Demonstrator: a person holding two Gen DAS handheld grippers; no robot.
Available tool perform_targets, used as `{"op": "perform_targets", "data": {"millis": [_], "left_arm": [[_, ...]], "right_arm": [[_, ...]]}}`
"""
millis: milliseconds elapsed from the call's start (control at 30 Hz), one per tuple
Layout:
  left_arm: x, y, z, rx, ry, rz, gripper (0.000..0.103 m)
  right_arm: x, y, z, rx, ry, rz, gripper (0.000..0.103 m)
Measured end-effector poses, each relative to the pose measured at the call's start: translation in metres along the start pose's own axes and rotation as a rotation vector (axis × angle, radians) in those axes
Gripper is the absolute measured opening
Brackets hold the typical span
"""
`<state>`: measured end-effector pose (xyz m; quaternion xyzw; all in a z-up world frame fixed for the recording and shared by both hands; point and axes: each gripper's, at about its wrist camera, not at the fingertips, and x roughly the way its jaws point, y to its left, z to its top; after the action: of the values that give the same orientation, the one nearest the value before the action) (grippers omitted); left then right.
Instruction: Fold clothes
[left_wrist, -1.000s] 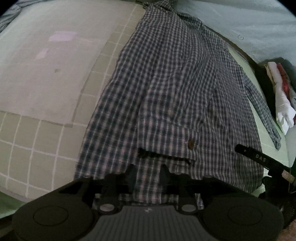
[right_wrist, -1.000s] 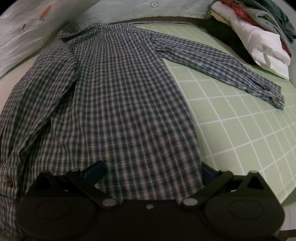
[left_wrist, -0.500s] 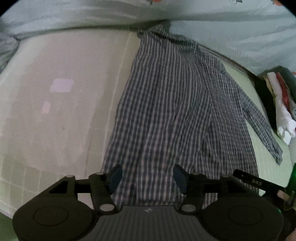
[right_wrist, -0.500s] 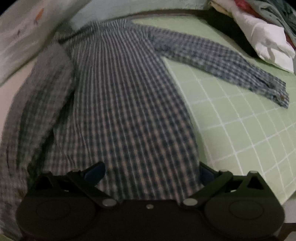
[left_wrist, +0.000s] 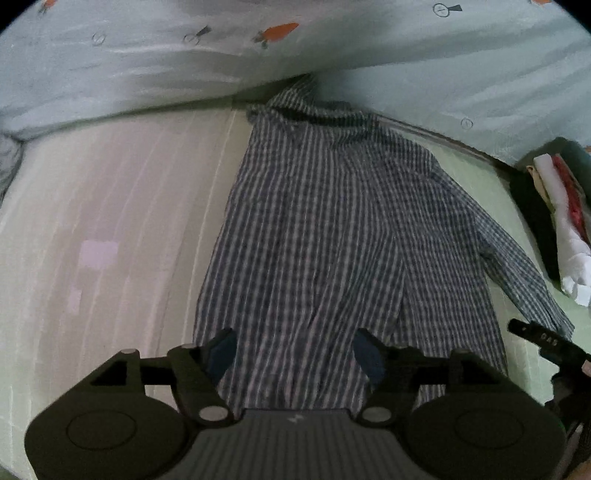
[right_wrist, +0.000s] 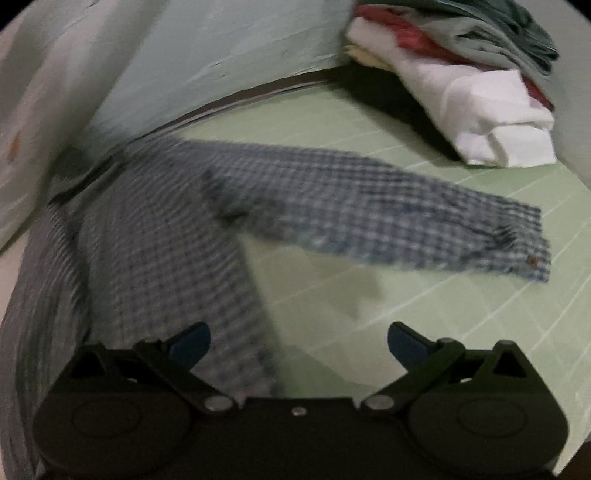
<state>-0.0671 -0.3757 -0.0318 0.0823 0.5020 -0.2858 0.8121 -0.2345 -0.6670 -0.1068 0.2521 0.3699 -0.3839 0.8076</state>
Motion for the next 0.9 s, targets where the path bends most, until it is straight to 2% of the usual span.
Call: {"op": "perform_targets", "data": {"millis": [200,367,500,667,900], "left_arm": [[0.024,-0.006,0.027,-0.005,-0.015,0.043,0.088],[0.057,-0.002,0.044,-0.033,0.009,0.079,0.090],[0.077,0.000,0.051,-0.077,0.036,0.046,0.090],[0.089,-0.014,0.058,-0.027,0.061,0.072,0.090],[0.106,-0.016,0.062,-0.003,0.088,0.109,0.090]], "right_arm": [[0.027,-0.032,0.035,0.043,-0.091,-0.141,0.103],[0.045,-0.065,0.060,0.111,-0.164,-0.227,0.103],[0.060,-0.086,0.067,0.144,-0.152,-0.245,0.103],[0.082,-0.104,0.065,0.190,-0.103,-0.241,0.103],[0.093,-0.093,0.065,0.137,-0.095,-0.267,0.103]]}}
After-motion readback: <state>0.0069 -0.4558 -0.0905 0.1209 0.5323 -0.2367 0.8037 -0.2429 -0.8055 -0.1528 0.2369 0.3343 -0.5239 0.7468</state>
